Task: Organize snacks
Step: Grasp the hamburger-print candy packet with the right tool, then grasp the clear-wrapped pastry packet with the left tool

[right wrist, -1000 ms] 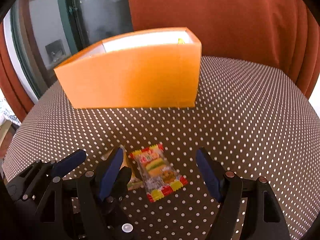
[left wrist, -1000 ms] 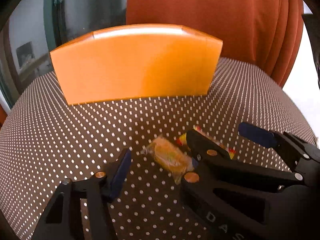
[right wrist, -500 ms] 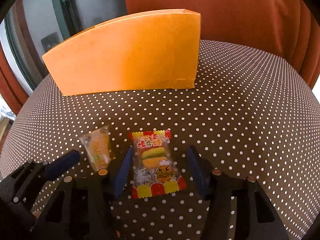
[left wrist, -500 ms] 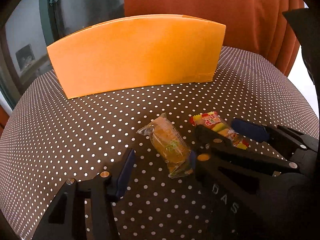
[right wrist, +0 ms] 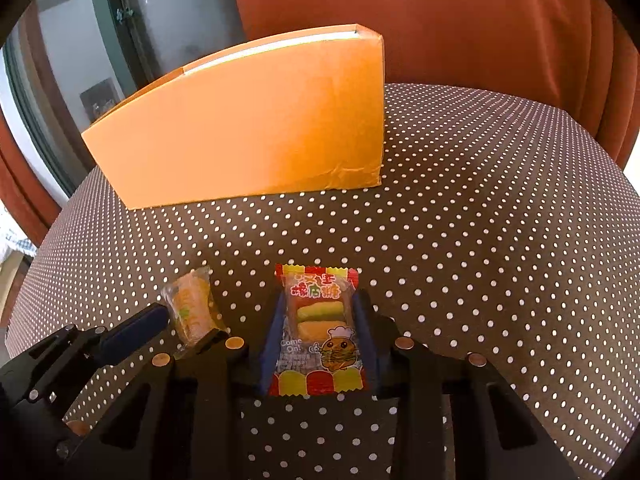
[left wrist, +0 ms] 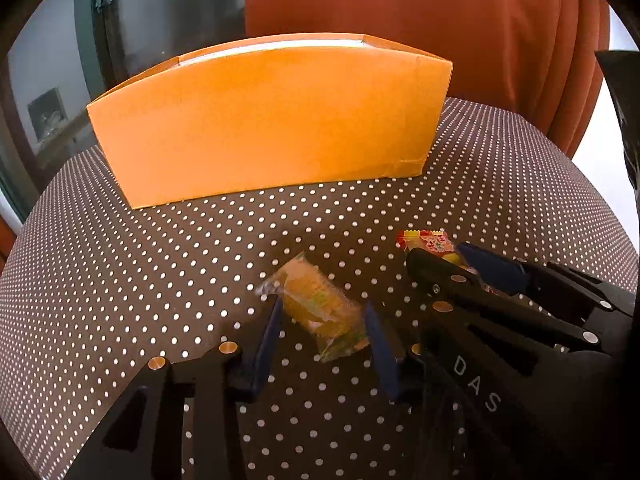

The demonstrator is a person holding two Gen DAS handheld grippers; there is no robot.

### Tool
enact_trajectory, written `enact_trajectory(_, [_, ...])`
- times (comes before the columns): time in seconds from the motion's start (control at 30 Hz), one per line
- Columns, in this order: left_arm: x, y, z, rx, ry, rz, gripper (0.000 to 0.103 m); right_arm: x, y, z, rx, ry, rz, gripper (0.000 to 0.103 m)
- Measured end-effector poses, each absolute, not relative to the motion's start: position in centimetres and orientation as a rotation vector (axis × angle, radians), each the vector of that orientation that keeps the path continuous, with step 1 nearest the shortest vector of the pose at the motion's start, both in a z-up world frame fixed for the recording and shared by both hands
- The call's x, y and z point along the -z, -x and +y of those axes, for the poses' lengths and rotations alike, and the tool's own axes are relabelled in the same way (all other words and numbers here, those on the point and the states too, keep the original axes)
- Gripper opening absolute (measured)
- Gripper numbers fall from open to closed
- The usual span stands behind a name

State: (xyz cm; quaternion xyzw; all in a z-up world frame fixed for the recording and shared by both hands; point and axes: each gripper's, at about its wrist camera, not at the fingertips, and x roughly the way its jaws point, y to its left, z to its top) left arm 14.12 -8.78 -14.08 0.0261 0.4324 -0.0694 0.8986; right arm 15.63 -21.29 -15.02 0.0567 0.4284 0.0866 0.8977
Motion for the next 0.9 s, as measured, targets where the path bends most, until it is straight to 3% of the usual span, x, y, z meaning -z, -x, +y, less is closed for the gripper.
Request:
enact_trajectory(0.27, [14.4,-15.8,-8.8,0.118,-0.025,0.909,0.043,14.0,-17.2,-21.9,-0.196,-0.134,0.877,0.037])
enact_trajectory(0.33, [14.9,-16.4,-8.7,0.115,-0.027,0.934,0.033,14.4,-17.6,-21.7,-0.206,-0.135,0.888,0.037])
enact_trajectory(0.53, [15.1,-16.7,-8.7,0.124,-0.034,0.930,0.024,15.2,-18.6,-20.9,-0.228,-0.144,0.914,0.037])
enact_trajectory(0.9, [13.3,-13.7,-8.0,0.167,-0.050,0.886,0.023,14.7,-17.2,-20.0,-0.222,-0.158,0.900,0.037])
